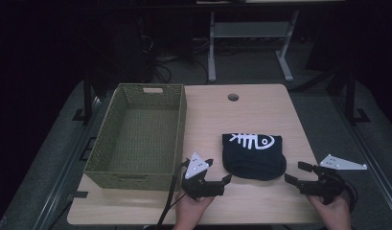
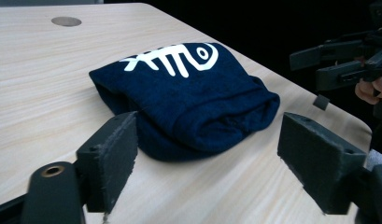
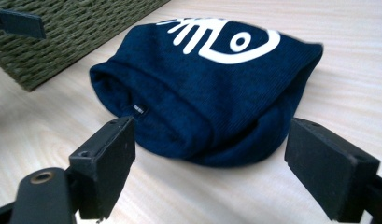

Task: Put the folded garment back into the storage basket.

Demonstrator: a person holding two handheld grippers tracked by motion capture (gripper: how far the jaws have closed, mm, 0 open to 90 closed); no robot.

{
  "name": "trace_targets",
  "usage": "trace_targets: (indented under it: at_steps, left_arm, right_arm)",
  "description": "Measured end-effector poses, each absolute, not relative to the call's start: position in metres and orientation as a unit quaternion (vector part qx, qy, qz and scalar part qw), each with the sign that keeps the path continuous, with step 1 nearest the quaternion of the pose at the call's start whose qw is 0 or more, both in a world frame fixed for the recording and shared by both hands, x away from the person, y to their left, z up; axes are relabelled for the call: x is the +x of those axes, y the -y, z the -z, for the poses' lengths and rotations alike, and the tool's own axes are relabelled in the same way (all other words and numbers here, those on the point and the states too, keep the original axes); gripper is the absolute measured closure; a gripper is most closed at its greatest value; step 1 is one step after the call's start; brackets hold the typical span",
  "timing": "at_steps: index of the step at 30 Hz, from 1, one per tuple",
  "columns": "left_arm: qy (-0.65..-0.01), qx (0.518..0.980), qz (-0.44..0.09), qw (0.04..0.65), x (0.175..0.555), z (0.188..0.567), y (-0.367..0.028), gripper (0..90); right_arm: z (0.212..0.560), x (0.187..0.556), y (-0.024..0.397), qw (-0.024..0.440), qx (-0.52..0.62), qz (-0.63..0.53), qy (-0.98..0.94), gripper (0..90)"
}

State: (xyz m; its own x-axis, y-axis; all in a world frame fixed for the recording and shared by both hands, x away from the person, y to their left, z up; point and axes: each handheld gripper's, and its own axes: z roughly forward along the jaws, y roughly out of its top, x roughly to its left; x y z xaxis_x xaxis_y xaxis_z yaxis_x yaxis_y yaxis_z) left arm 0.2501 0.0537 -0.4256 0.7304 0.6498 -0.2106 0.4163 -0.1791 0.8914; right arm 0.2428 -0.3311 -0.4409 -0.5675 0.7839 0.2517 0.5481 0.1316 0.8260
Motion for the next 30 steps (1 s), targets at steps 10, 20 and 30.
trace_targets:
  at_steps: [10,20,30]
  left_arm:
    - [-0.365,0.765,-0.114,0.519,0.272,0.428,-0.04,22.5]
    - [-0.425,0.747,-0.096,0.503,0.308,0.432,-0.03,23.9]
    - [-0.48,0.731,-0.08,0.478,0.341,0.448,-0.021,22.6]
  right_arm:
    - [0.429,0.268,0.326,0.131,0.443,-0.476,-0.749,14.4]
    - [0.418,0.301,0.321,0.12,0.457,-0.466,-0.748,16.9]
    - [0.434,0.331,0.317,0.097,0.487,-0.449,-0.743,22.1]
